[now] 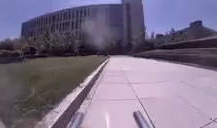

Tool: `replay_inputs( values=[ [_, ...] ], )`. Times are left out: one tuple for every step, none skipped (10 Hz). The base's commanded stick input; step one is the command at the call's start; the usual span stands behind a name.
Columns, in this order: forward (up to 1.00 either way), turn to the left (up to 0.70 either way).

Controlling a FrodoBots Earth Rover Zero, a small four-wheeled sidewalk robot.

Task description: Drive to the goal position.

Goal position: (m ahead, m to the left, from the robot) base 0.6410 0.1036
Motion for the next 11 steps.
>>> replay_inputs(
  values=[
    [1.00, -0.27],
    [1.00, -0.27],
    [1.00, -0.27],
    [1.00, -0.27],
    [1.00, -0.27],
    [1.00, -0.27],
    [1.00, -0.27],
    [1.00, -0.23],
    [1.00, 0.00],
    [1.00, 0.00],
    [1.00, 0.00]
  ],
)
